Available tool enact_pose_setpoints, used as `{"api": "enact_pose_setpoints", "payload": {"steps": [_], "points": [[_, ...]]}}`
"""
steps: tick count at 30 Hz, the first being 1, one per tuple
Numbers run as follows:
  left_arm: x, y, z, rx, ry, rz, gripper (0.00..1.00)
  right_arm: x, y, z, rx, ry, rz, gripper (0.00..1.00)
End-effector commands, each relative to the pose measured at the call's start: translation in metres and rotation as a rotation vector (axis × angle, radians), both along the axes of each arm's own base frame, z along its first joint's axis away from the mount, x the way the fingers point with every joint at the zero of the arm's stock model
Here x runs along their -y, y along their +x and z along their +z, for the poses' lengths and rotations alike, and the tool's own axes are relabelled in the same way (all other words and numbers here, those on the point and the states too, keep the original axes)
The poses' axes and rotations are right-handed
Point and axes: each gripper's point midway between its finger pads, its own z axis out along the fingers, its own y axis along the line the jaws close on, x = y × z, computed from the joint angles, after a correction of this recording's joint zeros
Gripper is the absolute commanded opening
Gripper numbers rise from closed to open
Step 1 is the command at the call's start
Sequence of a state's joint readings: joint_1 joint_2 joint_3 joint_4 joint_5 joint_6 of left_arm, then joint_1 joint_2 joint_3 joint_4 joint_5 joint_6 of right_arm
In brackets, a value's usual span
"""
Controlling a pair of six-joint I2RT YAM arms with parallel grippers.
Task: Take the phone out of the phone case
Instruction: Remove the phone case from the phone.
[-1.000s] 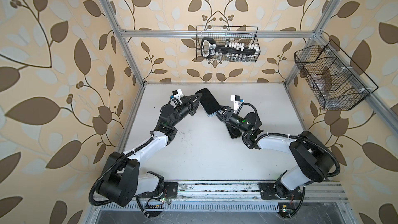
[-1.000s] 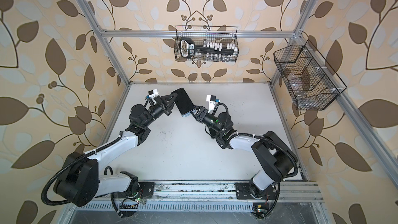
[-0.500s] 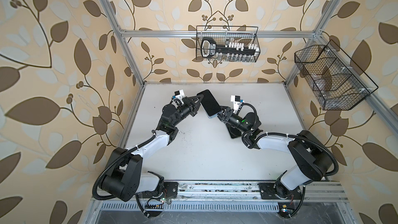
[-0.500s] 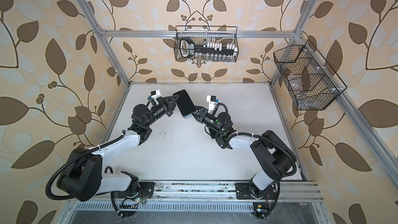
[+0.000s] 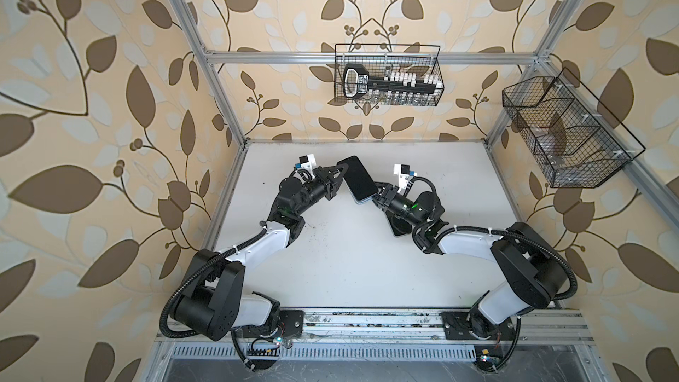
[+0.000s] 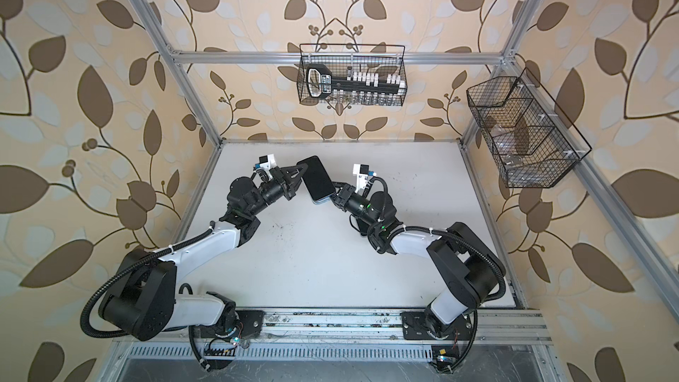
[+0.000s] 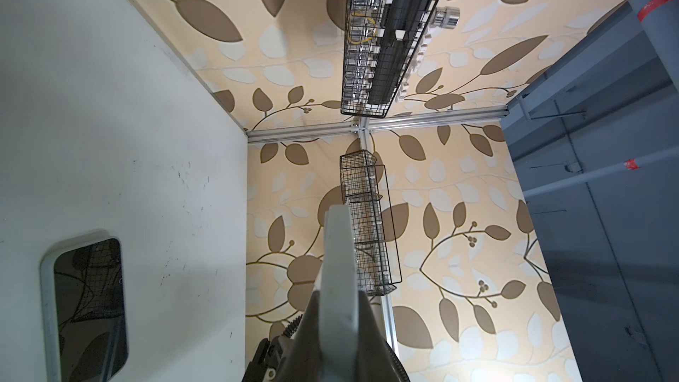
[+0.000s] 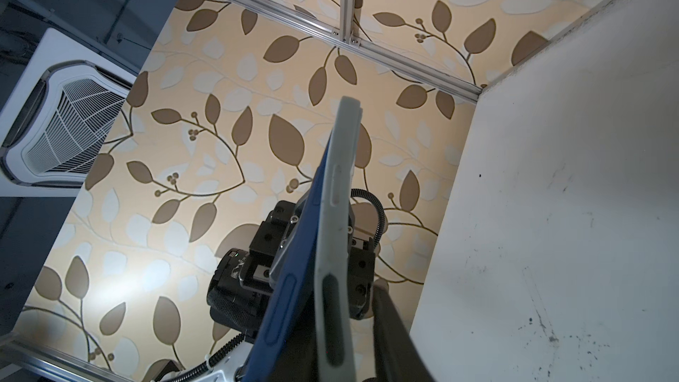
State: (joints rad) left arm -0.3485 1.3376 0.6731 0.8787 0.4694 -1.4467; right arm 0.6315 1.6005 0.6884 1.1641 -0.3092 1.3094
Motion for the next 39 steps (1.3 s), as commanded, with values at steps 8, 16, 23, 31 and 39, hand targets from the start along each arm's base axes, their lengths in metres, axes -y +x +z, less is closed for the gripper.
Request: {"api": "enact_pose_setpoints", "payload": {"steps": [8,16,23,31,39], "points": [[0.013,-0.007,-0.004,0.034,0.077,-0.055,0.13,0.013,-0.003,0.030,0.035,0.094,-0.029,0.01],[0.013,-0.008,-0.003,0.037,0.090,-0.052,0.28,0.015,-0.003,0.026,0.014,0.084,-0.037,0.01],[0.012,-0.010,0.003,0.048,0.113,-0.050,0.35,0.016,-0.002,0.026,0.007,0.085,-0.044,0.01],[0.011,-0.012,0.014,0.065,0.146,-0.043,0.49,0.018,0.001,0.018,-0.025,0.091,-0.049,0.00],[0.007,-0.018,0.019,0.038,0.212,-0.039,0.70,0.021,0.005,0.016,-0.029,0.087,-0.062,0.00]]}}
